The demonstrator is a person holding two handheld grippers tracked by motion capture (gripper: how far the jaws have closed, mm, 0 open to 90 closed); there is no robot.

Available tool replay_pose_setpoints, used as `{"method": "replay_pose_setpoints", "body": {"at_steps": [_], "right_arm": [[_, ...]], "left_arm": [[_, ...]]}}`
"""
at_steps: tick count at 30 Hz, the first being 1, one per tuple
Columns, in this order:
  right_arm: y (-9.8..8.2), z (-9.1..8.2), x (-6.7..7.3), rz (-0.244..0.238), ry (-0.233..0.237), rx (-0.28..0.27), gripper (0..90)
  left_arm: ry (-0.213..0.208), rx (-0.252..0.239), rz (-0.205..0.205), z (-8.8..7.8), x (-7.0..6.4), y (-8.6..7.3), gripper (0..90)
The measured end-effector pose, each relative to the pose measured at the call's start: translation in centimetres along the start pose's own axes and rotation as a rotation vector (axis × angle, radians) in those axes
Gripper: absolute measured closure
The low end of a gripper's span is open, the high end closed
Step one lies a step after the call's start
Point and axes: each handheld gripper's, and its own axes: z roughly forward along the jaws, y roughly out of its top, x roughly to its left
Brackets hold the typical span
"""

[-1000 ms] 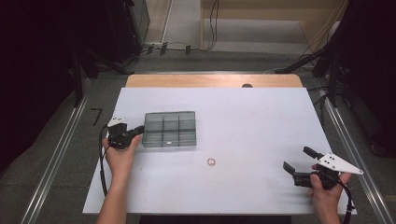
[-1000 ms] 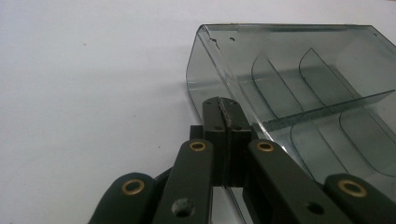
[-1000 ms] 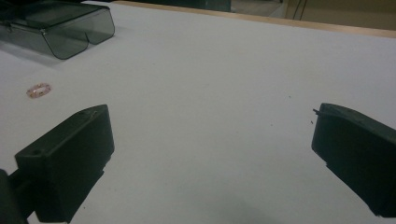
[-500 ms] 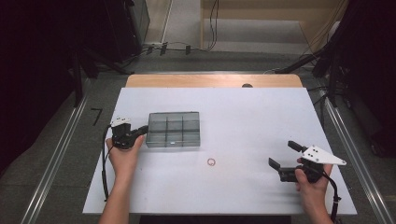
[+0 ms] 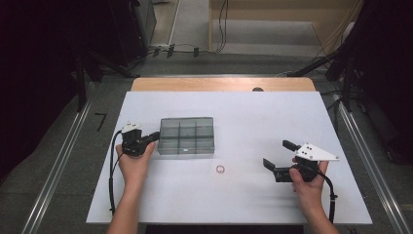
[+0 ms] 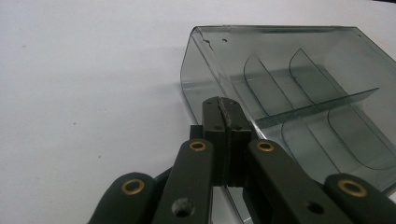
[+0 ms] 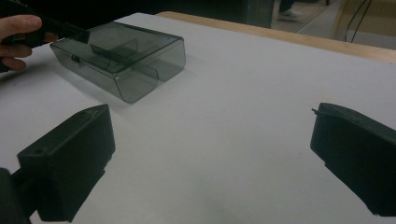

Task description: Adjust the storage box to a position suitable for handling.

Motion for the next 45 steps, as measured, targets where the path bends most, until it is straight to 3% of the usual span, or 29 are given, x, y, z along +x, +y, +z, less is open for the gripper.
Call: {"method": "replay_pose_setpoints", "body": {"at_steps": [7, 14, 18, 23, 24, 25, 26, 27, 30, 32, 37, 38, 45], "right_arm": [[0.4, 1.5, 0.5, 0.000, 0.031, 0.010, 0.0], [0.9, 3.3, 0.7, 0.020, 0.055, 0.020, 7.5], [1.4, 4.8, 0.9, 0.017, 0.073, 0.041, 27.0], [1.8, 5.8, 1.0, 0.032, 0.098, 0.058, 40.1], [1.9, 6.3, 1.0, 0.036, 0.097, 0.062, 51.0], [1.9, 6.3, 1.0, 0.036, 0.097, 0.062, 51.0], [1.9, 6.8, 1.0, 0.033, 0.101, 0.082, 65.5], [1.9, 6.8, 1.0, 0.033, 0.101, 0.082, 65.5], [1.8, 7.6, 1.2, 0.036, 0.087, 0.122, 80.2], [1.7, 8.1, 1.2, 0.044, 0.077, 0.139, 84.5], [1.7, 8.9, 1.3, 0.051, 0.076, 0.160, 88.0], [1.8, 9.3, 1.5, 0.073, 0.072, 0.173, 88.0], [2.5, 10.8, 2.1, 0.028, 0.053, 0.204, 88.1]], "left_arm": [[-0.013, -0.003, -0.001, 0.1, -0.4, 0.0, 90.0], [-0.023, -0.001, 0.002, 0.4, -1.0, -0.1, 90.0], [-0.034, -0.002, 0.006, 0.6, -1.5, -0.1, 90.0], [-0.037, 0.001, 0.012, 0.7, -1.8, -0.2, 90.0], [-0.039, 0.000, 0.014, 0.8, -1.9, -0.2, 90.0], [-0.039, 0.000, 0.014, 0.8, -1.9, -0.2, 90.0], [-0.042, 0.001, 0.015, 0.8, -2.0, -0.2, 90.0], [-0.043, 0.001, 0.015, 0.9, -2.1, -0.2, 90.0], [-0.046, 0.002, 0.019, 1.0, -2.4, -0.2, 90.0], [-0.051, 0.004, 0.022, 1.1, -2.6, -0.2, 90.0], [-0.061, 0.006, 0.027, 1.3, -3.0, -0.2, 90.0], [-0.064, 0.005, 0.032, 1.3, -3.1, -0.2, 90.0], [-0.065, 0.008, 0.030, 1.4, -3.3, -0.2, 90.0]]}}
